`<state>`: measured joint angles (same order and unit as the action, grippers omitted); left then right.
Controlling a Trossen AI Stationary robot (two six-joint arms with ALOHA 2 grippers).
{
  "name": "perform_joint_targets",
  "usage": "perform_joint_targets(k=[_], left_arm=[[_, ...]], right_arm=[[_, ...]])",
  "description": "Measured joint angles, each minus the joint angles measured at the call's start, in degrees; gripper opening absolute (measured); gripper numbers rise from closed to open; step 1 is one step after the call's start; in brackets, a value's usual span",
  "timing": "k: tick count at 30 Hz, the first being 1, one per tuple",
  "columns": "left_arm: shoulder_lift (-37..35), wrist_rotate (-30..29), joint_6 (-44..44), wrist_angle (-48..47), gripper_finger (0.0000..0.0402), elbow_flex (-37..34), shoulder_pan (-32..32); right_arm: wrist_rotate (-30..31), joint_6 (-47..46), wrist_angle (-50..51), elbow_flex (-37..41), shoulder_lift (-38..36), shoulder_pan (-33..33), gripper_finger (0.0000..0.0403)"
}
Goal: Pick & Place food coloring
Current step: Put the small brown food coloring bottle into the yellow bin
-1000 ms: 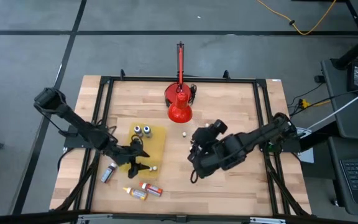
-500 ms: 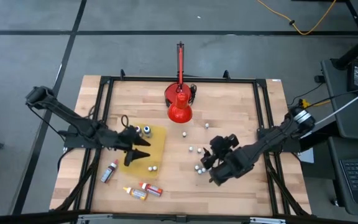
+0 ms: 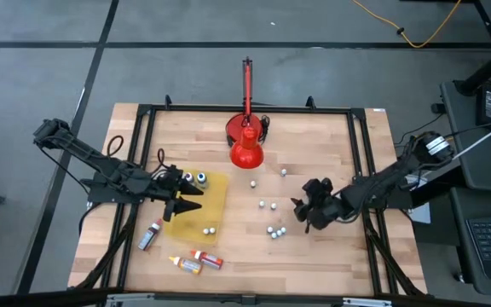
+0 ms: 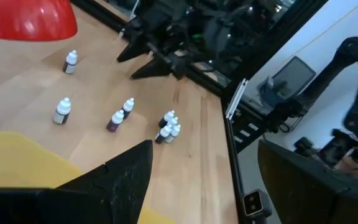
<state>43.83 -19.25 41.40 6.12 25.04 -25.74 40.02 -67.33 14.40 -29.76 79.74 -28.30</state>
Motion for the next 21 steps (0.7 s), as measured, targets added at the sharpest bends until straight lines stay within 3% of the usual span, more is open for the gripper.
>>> perform_joint_targets(k=[6, 21], left_arm=[[-0.04, -0.09, 1.16, 0.10, 0.0277, 0.00, 0.00], [-0.04, -0.13, 1.49, 0.09, 0.0276, 0.00, 0.00]], right_arm=[[-4.55, 13.28, -11.72, 7.00, -0.36, 8.14, 0.0311], [-24.04, 40.93, -29.28, 12.11, -0.36, 30.08, 0.0311]])
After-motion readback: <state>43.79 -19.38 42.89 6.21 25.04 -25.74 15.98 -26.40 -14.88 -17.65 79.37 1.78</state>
